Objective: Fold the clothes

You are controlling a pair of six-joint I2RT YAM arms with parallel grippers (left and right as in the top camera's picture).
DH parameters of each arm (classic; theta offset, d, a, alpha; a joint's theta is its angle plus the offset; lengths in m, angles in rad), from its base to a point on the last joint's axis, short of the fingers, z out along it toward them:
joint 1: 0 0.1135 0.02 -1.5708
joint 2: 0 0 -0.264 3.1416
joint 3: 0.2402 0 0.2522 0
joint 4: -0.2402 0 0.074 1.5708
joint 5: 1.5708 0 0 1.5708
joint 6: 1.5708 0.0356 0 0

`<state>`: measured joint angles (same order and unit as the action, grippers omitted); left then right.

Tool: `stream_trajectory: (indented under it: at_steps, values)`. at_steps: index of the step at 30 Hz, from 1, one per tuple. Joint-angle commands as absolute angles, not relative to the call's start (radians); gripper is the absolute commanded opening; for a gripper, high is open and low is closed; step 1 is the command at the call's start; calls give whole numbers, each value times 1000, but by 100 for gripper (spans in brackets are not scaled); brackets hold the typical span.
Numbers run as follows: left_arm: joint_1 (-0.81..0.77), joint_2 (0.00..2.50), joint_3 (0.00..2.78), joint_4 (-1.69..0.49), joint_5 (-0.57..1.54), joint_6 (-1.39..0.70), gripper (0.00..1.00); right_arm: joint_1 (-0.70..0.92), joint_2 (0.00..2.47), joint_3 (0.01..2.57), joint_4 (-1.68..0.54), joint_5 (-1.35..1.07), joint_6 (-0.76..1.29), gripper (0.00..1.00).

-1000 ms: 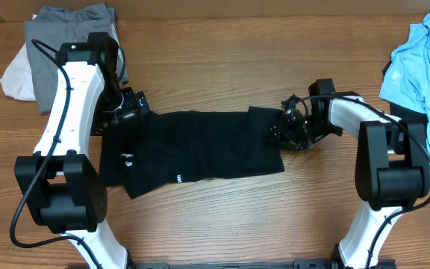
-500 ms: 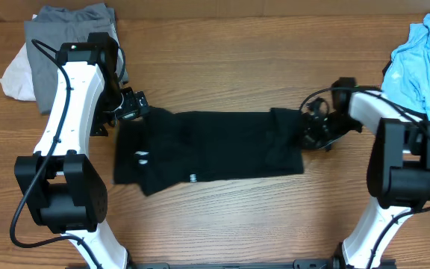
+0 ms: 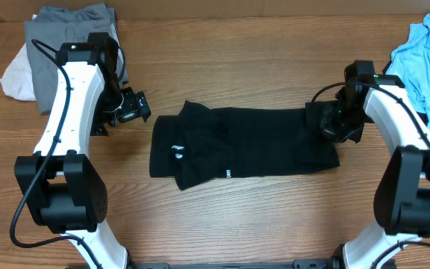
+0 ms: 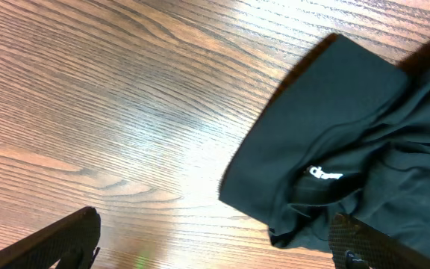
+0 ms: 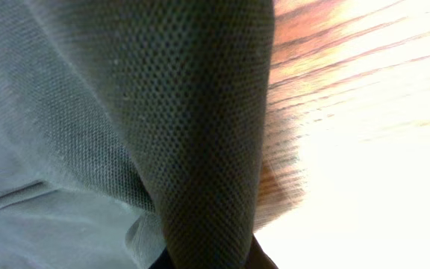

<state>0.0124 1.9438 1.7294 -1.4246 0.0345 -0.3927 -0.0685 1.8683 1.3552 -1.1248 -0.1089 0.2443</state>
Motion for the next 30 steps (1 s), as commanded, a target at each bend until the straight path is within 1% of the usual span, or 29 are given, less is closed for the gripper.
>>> stream_trajectory:
  at_steps: [1,7,14,17,18,19,20,23,24,25,27,30]
  values:
    - [4,1942,1724,-1425,45,-389,100,-12,1833,1375,-1131,-29,290,4]
    - [4,1942,1724,-1425,46,-389,100,131,1833,1374,-1131,109,375,4]
    - [4,1942,1724,-1425,46,-389,100,253,1833,1374,-1124,121,415,4]
    - [4,1942,1724,-1425,45,-389,100,301,1833,1374,-1122,120,434,7]
    - [4,1942,1724,-1425,46,-389,100,317,1833,1374,-1121,119,447,10]
    - [4,1942,1724,-1425,46,-389,100,331,1834,1374,-1119,118,458,16]
    - [4,1942,1724,-1425,45,-389,100,358,1836,1374,-1119,119,488,31]
    - [4,1942,1724,-1426,45,-389,100,393,1844,1374,-1104,99,523,34]
    - [4,1942,1724,-1427,45,-389,100,404,1847,1372,-1092,83,525,37]
    - [4,1942,1724,-1427,45,-389,100,412,1847,1369,-1079,68,525,42]
    - [4,1942,1724,-1429,45,-389,100,428,1847,1359,-1051,39,526,58]
    - [4,1942,1724,-1429,45,-389,100,442,1847,1348,-1023,-3,533,67]
